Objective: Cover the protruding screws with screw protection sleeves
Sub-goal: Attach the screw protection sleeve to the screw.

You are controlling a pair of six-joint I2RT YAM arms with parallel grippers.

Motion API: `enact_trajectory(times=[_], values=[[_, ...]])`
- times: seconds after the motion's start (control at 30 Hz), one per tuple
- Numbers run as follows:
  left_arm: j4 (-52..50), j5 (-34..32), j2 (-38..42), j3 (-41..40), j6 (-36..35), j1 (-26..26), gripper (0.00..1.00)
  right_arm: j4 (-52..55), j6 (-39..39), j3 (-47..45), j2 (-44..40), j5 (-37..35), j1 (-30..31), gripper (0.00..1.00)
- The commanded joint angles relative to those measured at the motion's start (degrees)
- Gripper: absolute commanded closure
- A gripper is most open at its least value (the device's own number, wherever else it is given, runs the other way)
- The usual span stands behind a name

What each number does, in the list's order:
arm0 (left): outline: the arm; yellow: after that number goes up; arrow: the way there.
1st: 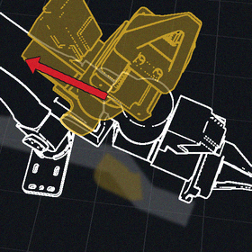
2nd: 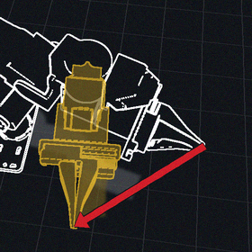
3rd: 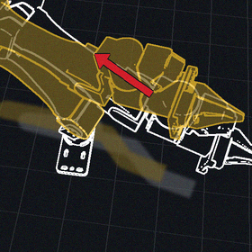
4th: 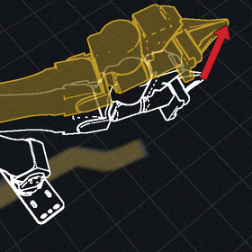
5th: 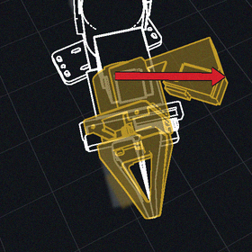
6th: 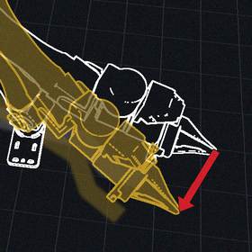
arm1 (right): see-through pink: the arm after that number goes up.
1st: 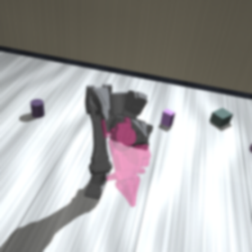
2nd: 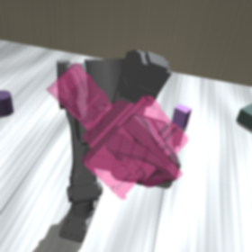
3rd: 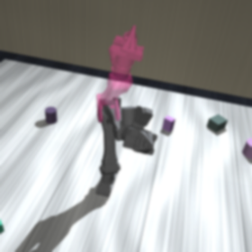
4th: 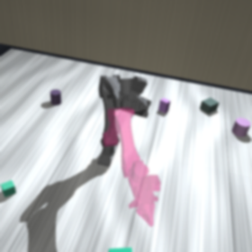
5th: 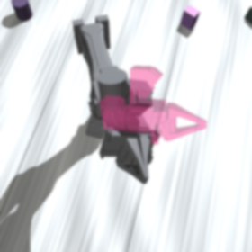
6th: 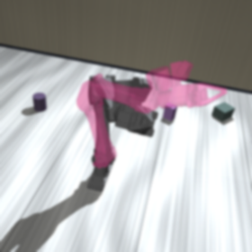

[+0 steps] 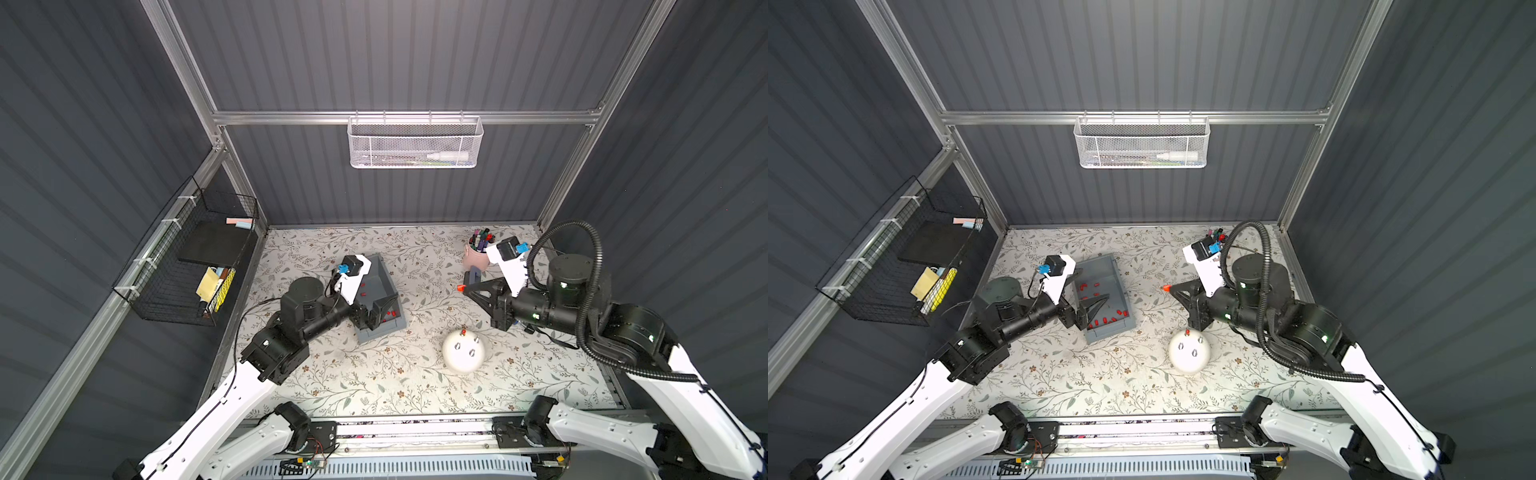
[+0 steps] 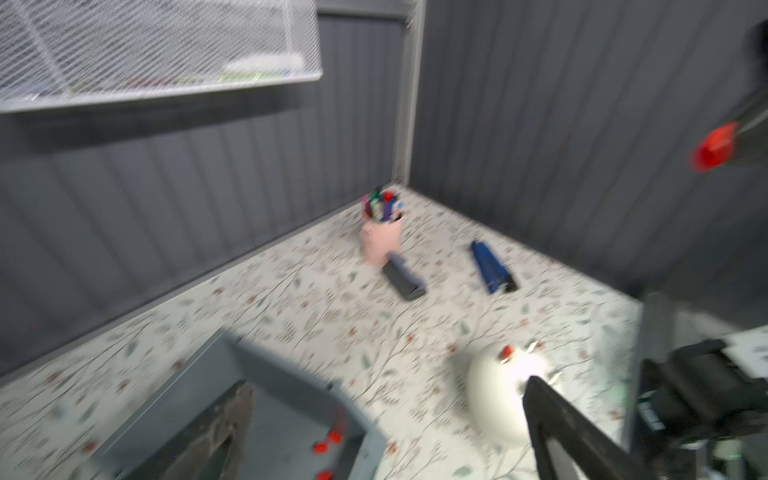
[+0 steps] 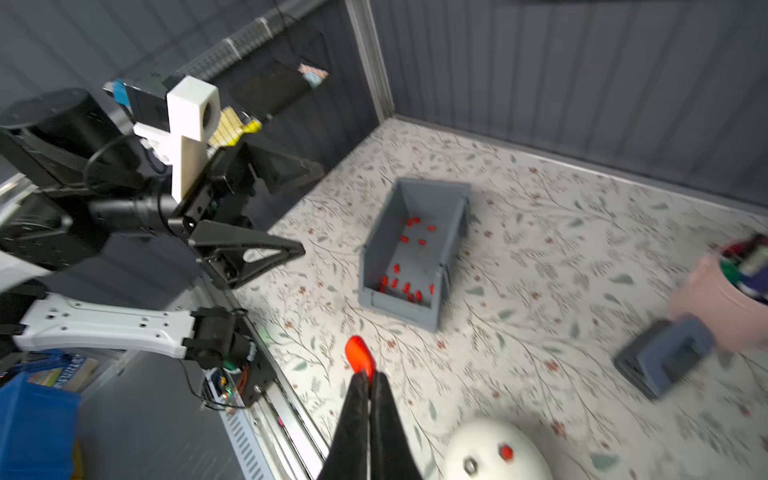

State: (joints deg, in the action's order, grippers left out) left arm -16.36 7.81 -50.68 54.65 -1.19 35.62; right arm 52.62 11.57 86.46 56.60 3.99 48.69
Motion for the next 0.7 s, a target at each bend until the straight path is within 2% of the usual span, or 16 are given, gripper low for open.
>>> enact_trajectory(times=[0.0,0.1,0.17,0.23,0.3,0.5,0.67], values=[[-15.47,-16.13,-4.85,1.58,-10.26,-1.05,0.01,20.84,1.71,3.1,3.33,-10.51,0.16,1.0],[-18.38,-21.1,-9.85,1.56,-9.36,-3.05,0.0,27.67,3.07,4.44,6.36,-14.01,0.18,1.0],[-20.78,-23.85,-12.06,1.69,-4.68,-4.75,0.01,30.43,3.97,4.86,7.9,-15.37,0.18,1.0],[-23.45,-21.07,-13.16,1.82,2.32,-7.89,0.0,31.85,4.89,4.63,8.6,-15.94,0.26,1.0],[-23.35,-18.92,-14.15,1.05,5.98,-9.74,0.01,33.04,5.49,3.95,8.81,-16.75,0.27,1.0],[-26.16,-17.06,-17.4,2.09,8.81,-9.78,0.0,37.01,7.6,3.71,11.13,-18.78,0.28,1.0],[-26.88,-15.94,-18.11,1.4,9.46,-9.78,0.01,36.27,8.62,4.43,12.19,-16.88,0.32,1.0]])
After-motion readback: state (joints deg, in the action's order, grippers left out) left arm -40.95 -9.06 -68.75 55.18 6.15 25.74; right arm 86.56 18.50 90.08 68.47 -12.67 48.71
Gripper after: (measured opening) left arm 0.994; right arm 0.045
